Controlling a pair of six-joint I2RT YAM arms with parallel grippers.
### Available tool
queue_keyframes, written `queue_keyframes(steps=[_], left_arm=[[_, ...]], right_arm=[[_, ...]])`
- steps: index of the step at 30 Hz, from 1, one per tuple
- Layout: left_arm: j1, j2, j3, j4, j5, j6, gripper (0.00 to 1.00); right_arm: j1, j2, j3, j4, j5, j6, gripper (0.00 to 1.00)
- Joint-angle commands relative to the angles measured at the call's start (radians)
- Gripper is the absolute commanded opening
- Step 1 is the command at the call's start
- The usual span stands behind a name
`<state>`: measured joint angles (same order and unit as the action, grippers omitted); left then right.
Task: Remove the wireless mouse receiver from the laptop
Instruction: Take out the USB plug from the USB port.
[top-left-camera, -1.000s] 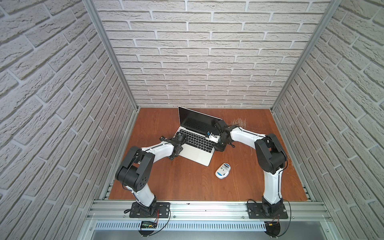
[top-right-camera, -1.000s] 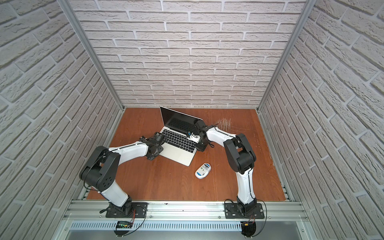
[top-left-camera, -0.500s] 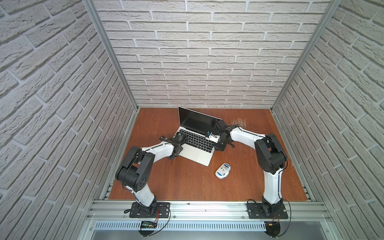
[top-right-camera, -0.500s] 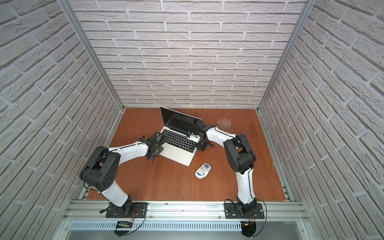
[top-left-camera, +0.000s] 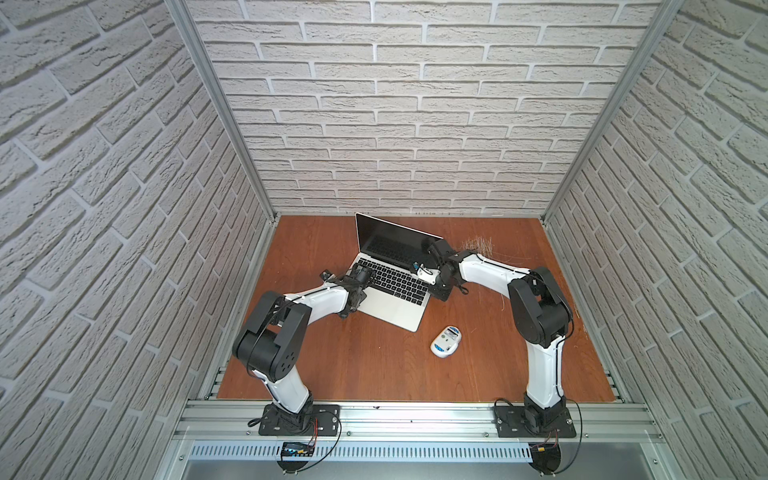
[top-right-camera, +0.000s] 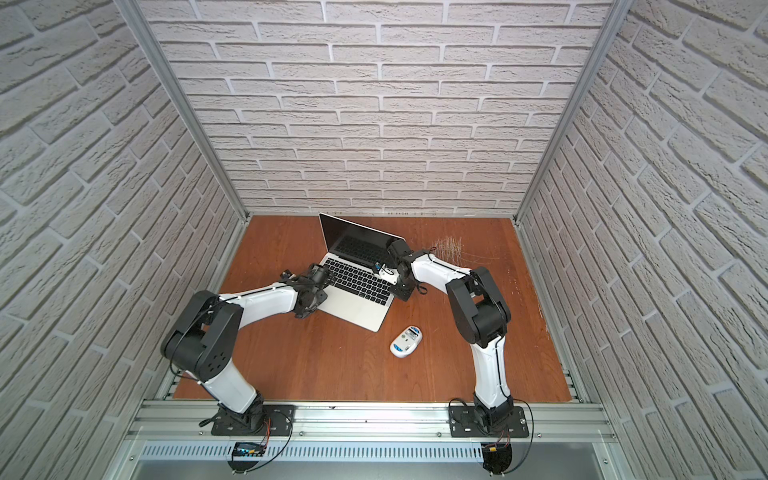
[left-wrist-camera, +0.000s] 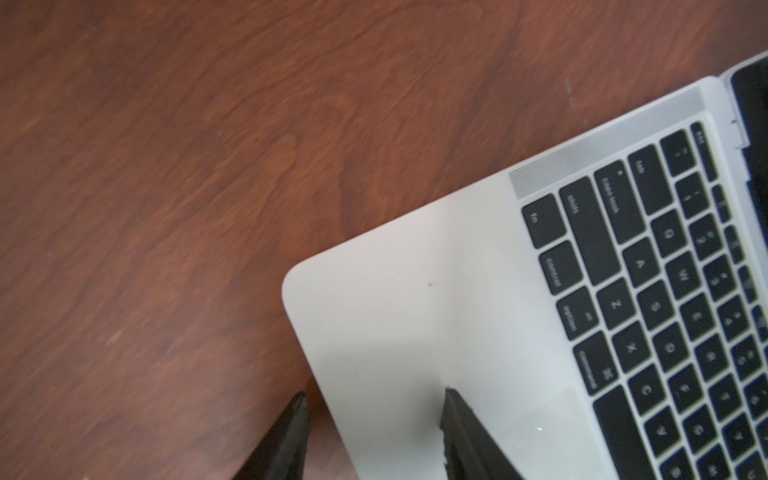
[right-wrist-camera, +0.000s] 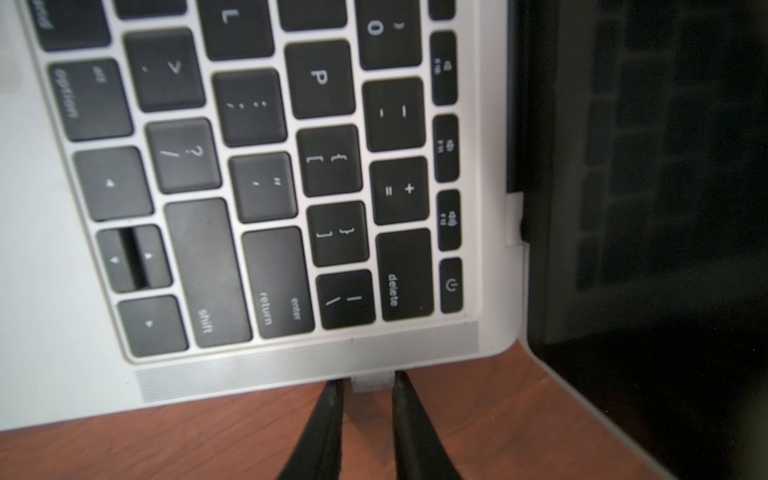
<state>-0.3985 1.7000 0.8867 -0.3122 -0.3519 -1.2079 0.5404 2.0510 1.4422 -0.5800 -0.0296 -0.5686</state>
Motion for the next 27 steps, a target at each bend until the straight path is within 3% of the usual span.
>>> queue_keyframes(steps=[1, 7, 27], left_arm=[[0.008, 0.097, -0.068, -0.091, 0.118, 0.004, 0.53], [0.009, 0.093, -0.073, -0.089, 0.119, 0.006, 0.53], [0.012, 0.074, -0.086, -0.086, 0.111, 0.015, 0.53]], right_arm=[[0.039, 0.046, -0.004, -0.017, -0.023, -0.013, 0.16], [0.038, 0.046, -0.006, -0.014, -0.012, 0.000, 0.04], [0.015, -0.026, -0.048, -0.115, 0.088, -0.004, 0.03]])
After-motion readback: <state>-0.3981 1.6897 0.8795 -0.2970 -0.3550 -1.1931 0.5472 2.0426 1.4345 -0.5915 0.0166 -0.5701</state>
